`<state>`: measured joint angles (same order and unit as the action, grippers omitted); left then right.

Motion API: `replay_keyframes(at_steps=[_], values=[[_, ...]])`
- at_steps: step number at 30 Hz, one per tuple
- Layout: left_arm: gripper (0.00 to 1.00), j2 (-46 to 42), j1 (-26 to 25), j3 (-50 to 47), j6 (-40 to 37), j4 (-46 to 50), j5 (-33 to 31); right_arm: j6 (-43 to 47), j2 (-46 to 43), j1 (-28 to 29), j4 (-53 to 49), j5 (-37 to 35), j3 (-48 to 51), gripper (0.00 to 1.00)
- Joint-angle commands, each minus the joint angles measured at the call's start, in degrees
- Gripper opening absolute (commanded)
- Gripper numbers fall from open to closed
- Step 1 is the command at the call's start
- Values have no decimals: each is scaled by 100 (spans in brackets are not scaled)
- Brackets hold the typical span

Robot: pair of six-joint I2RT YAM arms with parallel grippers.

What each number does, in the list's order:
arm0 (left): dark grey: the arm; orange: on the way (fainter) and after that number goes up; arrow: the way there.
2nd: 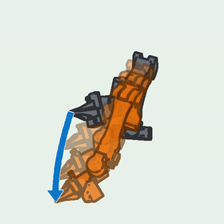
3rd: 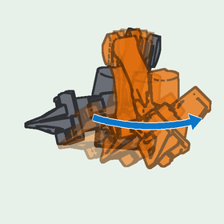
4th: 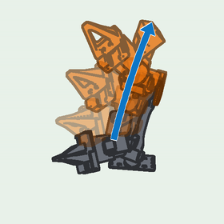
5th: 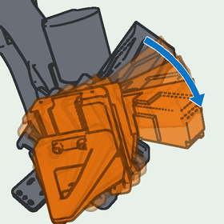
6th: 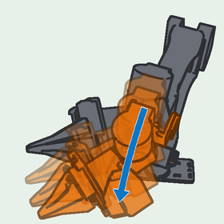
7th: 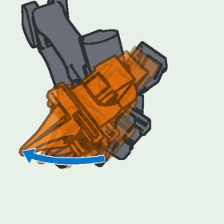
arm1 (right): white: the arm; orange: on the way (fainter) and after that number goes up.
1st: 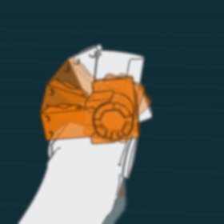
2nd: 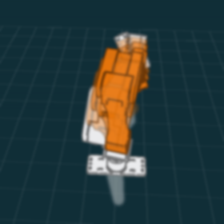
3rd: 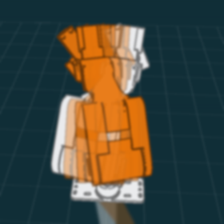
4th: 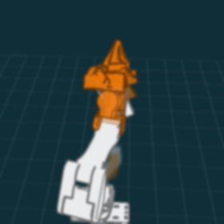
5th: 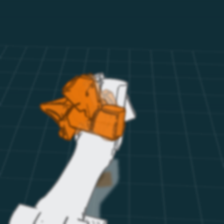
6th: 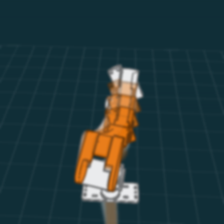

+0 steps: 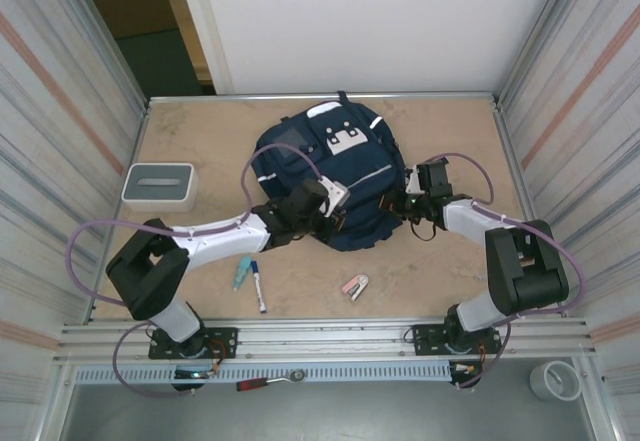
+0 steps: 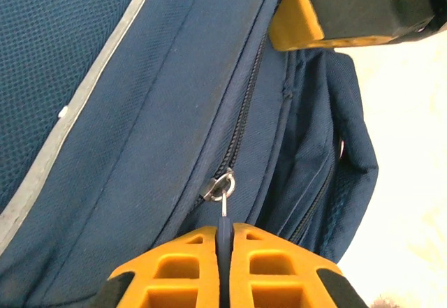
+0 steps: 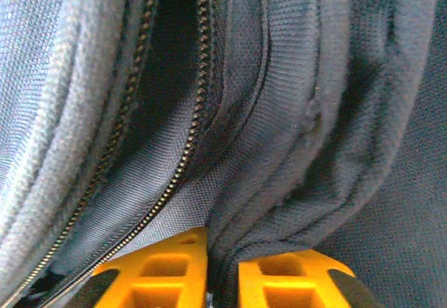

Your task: Pack the student bag

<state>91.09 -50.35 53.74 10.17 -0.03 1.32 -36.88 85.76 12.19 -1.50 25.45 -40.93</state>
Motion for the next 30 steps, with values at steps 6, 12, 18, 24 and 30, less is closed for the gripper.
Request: replay_keyframes(at_steps=[6, 12, 18, 24, 30], values=[[0, -757, 547, -524, -178, 137, -387, 484, -525, -433, -469, -544, 14, 0], [0, -1035, 1037, -750, -200, 113, -266, 633, -528, -471, -544, -360, -37, 0], [0, -899, 1265, -666, -235, 35, -174, 828, -351, -438, -624, -63, -173, 0], [0, -577, 1560, -410, -186, 3, -233, 971, -263, -393, -741, -12, -236, 0], [4, -119, 1769, -23, -251, 24, -324, 996, -212, -292, -742, 8, -222, 0]])
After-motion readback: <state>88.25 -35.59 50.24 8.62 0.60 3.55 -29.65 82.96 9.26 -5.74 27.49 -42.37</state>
